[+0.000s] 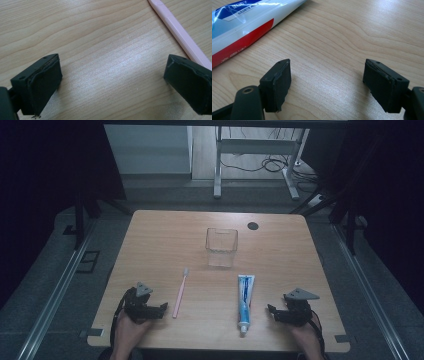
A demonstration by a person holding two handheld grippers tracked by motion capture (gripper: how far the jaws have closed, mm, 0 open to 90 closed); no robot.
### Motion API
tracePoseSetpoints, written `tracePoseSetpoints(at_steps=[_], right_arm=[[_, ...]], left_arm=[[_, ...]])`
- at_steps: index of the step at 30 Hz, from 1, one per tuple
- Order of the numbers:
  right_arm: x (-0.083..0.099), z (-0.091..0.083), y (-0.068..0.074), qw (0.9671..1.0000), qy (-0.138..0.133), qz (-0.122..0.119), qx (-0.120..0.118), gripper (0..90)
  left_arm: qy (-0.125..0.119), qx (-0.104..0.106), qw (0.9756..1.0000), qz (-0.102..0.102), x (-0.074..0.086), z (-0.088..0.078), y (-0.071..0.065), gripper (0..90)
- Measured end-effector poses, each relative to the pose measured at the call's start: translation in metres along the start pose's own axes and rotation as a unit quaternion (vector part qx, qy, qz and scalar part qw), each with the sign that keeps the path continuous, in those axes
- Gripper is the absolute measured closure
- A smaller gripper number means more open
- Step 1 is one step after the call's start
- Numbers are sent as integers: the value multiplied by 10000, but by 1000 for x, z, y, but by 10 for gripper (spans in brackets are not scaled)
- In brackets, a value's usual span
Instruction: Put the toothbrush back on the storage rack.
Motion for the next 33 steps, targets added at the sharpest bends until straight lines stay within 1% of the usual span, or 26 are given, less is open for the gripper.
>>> tracePoseSetpoints(at_steps=[16,20,22,24,26,28,32,33], right_arm=[[0,0,0,10000,2,-1,-5,220],[0,0,0,10000,2,-1,-6,220],[0,0,0,10000,1,-2,-6,220],[0,0,0,10000,1,-1,-5,220],[0,0,0,10000,1,-1,-6,220],[0,0,0,10000,1,-1,-5,220],[0,0,0,10000,2,-1,-8,218],[0,0,0,10000,2,-1,-8,218]], left_arm=[[-1,-4,10000,-2,0,0,0,19],[-21,-35,10000,-32,0,-1,1,30],[-107,-20,9999,-13,0,-3,1,81],[-140,4,9999,6,-1,-4,0,144],[-133,-2,9999,3,-1,-4,0,152],[-143,19,9999,30,-2,-6,-1,215],[-137,21,9999,44,-2,-7,-2,311],[-130,34,9999,20,-3,-8,-3,311]])
Point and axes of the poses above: each handheld gripper's, and its own axes: z roughly forward along the jaws, x roughly out of its underside, y roughly to its left, the point moved 9 cm from there along z, roughly forward along the jaws
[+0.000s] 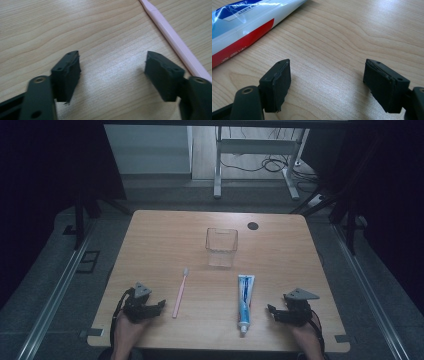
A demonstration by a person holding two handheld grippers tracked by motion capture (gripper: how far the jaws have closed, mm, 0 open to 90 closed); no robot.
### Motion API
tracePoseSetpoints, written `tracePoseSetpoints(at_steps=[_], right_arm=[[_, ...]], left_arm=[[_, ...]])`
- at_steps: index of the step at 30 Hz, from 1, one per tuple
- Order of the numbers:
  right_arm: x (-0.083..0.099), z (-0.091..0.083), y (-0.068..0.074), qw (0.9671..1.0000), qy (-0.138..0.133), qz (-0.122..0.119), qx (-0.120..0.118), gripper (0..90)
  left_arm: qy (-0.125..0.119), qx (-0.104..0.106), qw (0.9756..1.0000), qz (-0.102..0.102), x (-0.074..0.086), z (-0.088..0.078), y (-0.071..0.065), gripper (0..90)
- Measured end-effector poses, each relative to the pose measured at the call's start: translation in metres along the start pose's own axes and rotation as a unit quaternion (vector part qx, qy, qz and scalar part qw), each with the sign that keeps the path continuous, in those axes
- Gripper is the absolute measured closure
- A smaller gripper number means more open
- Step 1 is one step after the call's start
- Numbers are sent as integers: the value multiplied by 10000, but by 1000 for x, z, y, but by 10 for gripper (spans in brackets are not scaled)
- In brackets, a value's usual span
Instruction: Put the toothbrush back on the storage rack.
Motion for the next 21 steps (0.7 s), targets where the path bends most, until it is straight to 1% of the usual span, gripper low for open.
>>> tracePoseSetpoints(at_steps=[1,2,3,6,7,8,10,11,13,14,16,17,21], right_arm=[[0,0,0,10000,1,-2,-1,218],[0,0,0,10000,1,-2,-1,218],[0,0,0,10000,1,-3,-1,218],[0,0,0,10000,1,-4,-2,218],[0,0,0,10000,2,-2,-2,218],[0,0,0,10000,1,-4,-1,218],[0,0,0,10000,1,0,-2,217],[0,0,0,10000,1,0,-2,216],[0,0,0,10000,9,7,-7,213],[0,0,0,10000,10,5,-3,213],[0,0,0,10000,7,-2,-2,213],[0,0,0,10000,7,-2,-2,213],[0,0,0,10000,6,-3,-3,212]], left_arm=[[-15,38,10000,-41,-1,-1,-1,379],[-15,38,10000,-41,-1,-1,-1,409],[-26,102,9999,-64,-2,-1,-3,438],[-63,111,9999,-58,-4,-3,-5,545],[-85,159,9998,-45,-5,-4,-6,585],[-116,289,9995,-40,-8,-5,-10,621],[-121,329,9994,-12,-8,-6,-12,693],[-122,376,9992,41,-10,-8,-17,736],[-152,433,9989,92,-12,-10,-21,806],[-152,433,9989,92,-12,-10,-21,831],[-150,528,9984,139,-15,-12,-27,875],[-150,528,9984,139,-15,-12,-27,893],[-124,694,9974,174,-18,-13,-36,897]])
Point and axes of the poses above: each handheld gripper's, and its own axes: z roughly forward along the jaws, x roughly out of its underside, y roughly to its left, the point moved 9 cm from there along z, roughly forward along the jaws
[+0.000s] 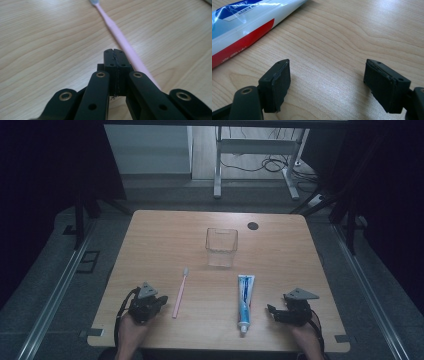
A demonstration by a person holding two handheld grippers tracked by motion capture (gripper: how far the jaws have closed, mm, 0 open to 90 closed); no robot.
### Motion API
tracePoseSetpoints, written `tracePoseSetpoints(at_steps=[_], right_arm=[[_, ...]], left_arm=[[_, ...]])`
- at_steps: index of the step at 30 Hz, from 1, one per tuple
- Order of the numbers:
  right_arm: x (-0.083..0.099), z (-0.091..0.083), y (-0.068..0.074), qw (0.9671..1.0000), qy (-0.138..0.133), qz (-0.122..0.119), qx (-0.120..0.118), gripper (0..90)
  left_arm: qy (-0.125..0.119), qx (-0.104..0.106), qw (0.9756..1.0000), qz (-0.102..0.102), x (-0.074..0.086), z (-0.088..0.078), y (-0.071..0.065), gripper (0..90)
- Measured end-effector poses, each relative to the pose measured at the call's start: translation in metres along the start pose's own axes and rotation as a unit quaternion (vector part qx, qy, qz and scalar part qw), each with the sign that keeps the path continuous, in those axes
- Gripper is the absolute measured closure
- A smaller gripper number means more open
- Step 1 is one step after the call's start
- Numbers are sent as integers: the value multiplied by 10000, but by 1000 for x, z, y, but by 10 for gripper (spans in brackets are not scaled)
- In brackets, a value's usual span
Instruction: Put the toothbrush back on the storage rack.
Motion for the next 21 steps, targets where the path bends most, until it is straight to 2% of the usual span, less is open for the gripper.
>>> tracePoseSetpoints(at_steps=[3,5,9,16,21], right_arm=[[0,0,0,10000,-1,-5,3,212],[0,0,0,10000,-1,-6,4,212],[0,0,0,10000,-1,-12,6,212],[0,0,0,10000,2,-10,2,212],[0,0,0,10000,2,-9,2,212]], left_arm=[[33,104,9999,47,-3,2,-7,897],[83,203,9996,159,-6,4,-14,897],[122,232,9995,203,-10,8,-21,897],[182,421,9981,411,-16,17,-40,895],[268,486,9973,480,-14,22,-47,895]])
Point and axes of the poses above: each handheld gripper's, and its own axes: z roughly forward along the jaws, x roughly out of its underside, y roughly to its left, the point moved 9 cm from there along z, roughly forward along the jaws
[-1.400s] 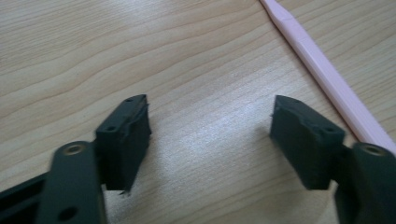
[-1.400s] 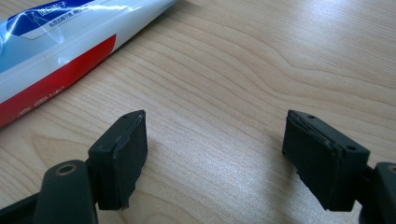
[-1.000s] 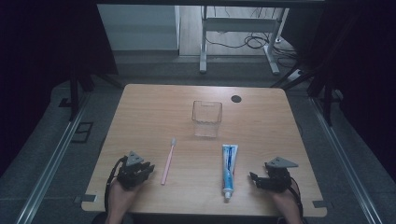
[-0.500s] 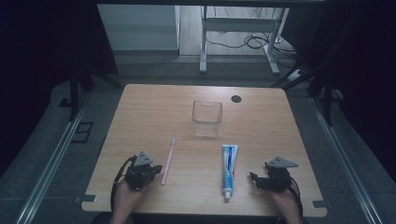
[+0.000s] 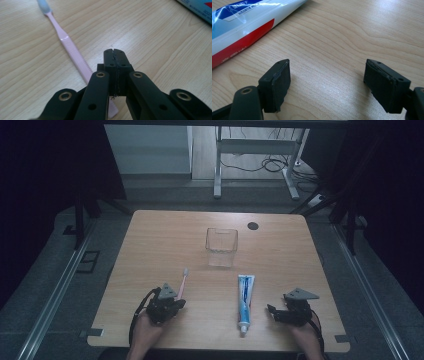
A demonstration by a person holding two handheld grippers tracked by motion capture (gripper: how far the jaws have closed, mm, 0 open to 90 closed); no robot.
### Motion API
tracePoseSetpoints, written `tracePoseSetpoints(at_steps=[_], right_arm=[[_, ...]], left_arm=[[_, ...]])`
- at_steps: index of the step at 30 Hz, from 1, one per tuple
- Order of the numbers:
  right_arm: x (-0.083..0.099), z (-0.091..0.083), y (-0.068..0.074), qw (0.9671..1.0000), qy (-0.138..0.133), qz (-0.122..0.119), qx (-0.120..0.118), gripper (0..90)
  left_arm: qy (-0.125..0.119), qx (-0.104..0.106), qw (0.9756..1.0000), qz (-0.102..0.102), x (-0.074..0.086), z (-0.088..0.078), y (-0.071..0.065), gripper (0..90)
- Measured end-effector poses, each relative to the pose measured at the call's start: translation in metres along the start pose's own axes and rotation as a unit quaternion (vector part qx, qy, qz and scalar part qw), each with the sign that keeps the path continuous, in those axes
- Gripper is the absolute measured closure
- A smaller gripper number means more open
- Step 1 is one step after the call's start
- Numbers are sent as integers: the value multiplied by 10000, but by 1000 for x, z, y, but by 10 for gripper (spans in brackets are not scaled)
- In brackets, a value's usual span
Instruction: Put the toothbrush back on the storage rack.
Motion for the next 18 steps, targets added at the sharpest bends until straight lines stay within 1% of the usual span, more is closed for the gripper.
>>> tracePoseSetpoints(at_steps=[1,3,4,5,9,14,18], right_arm=[[0,0,0,10000,0,1,0,212],[0,0,0,10000,0,0,1,213],[0,0,0,10000,0,-1,1,212],[0,0,0,10000,0,-1,1,212],[0,0,0,10000,6,8,1,212],[0,0,0,10000,-2,-2,5,212],[0,0,0,10000,-1,7,1,212]], left_arm=[[27,36,10000,-11,0,2,-3,894],[14,45,10000,1,0,3,-3,894],[16,65,10000,-30,1,4,-4,894],[48,99,9999,-14,1,5,-5,893],[100,92,9999,-34,3,8,-5,894],[209,-8,9998,-22,8,9,0,894],[290,-84,9995,-64,12,9,7,894]])
Point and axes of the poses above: each handheld gripper's, and its own axes: z roughly forward along the jaws, x roughly out of its underside, y roughly to its left, the point moved 9 cm from there along z, roughly forward along the jaws
